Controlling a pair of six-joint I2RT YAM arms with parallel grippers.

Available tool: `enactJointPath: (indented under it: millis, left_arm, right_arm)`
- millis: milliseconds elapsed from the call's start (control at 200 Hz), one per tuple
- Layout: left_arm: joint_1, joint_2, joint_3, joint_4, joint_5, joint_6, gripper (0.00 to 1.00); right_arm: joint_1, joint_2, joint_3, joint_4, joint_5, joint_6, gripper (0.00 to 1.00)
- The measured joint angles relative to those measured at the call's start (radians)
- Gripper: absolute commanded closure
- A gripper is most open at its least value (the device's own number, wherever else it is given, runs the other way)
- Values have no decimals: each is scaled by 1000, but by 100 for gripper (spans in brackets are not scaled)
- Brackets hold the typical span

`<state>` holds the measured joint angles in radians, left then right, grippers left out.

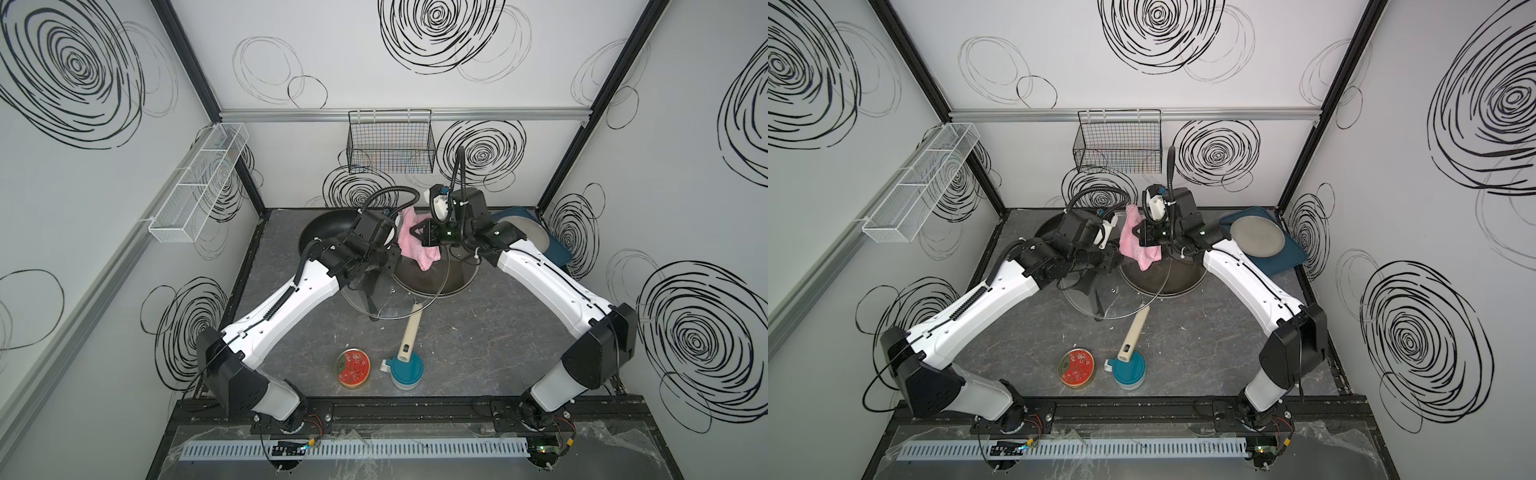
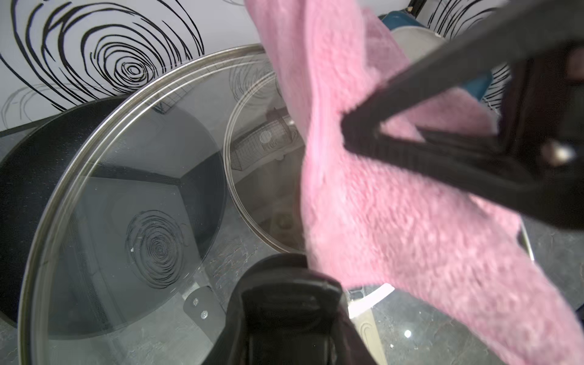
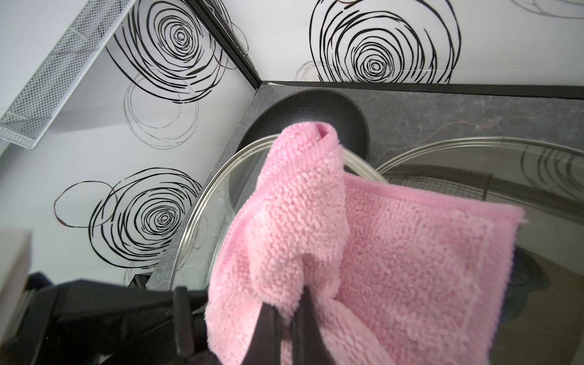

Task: Wipe the pot lid with a cloth
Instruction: Wipe the pot lid.

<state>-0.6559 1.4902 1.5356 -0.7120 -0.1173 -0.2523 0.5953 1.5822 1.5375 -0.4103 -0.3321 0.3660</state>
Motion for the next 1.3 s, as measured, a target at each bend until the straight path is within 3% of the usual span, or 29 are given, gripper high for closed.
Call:
enactJointPath:
  millis: [540, 861, 1301]
  left_arm:
    - [2, 76, 158, -49, -41, -22, 100]
    - [4, 77, 166, -42, -52, -63, 100]
    - [11, 77, 173, -23, -55, -88, 100]
  right_arm:
    - [150, -254, -288, 111, 61, 114, 100]
    - [259, -259, -382, 252, 109, 200, 100]
    - [341, -175, -397, 394, 152, 286, 100]
